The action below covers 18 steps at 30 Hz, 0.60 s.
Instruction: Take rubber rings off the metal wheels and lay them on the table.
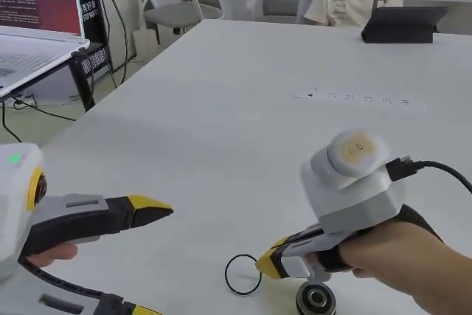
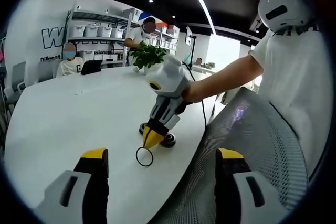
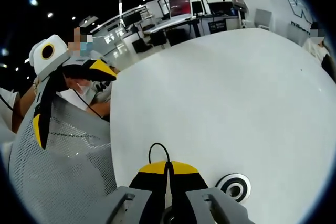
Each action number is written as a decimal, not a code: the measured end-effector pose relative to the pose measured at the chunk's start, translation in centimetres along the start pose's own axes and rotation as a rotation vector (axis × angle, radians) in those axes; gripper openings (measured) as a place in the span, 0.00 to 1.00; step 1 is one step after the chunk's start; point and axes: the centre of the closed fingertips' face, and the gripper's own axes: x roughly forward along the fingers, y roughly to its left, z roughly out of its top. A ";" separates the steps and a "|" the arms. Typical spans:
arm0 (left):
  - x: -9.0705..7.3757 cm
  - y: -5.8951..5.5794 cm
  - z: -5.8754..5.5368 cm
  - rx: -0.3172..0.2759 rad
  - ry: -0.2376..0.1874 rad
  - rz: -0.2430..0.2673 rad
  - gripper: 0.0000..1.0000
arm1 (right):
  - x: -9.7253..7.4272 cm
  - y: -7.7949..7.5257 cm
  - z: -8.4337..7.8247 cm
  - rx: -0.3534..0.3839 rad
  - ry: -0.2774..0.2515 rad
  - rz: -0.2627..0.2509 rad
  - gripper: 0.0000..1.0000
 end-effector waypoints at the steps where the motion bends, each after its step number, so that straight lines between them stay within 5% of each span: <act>1: 0.0 0.0 0.0 0.000 0.000 0.000 0.81 | 0.1 0.0 -0.1 -0.001 0.003 -0.002 0.00; 18: -0.2 0.1 0.2 -0.005 -0.014 0.012 0.79 | 0.1 -0.8 -1.0 0.012 0.024 -0.038 0.04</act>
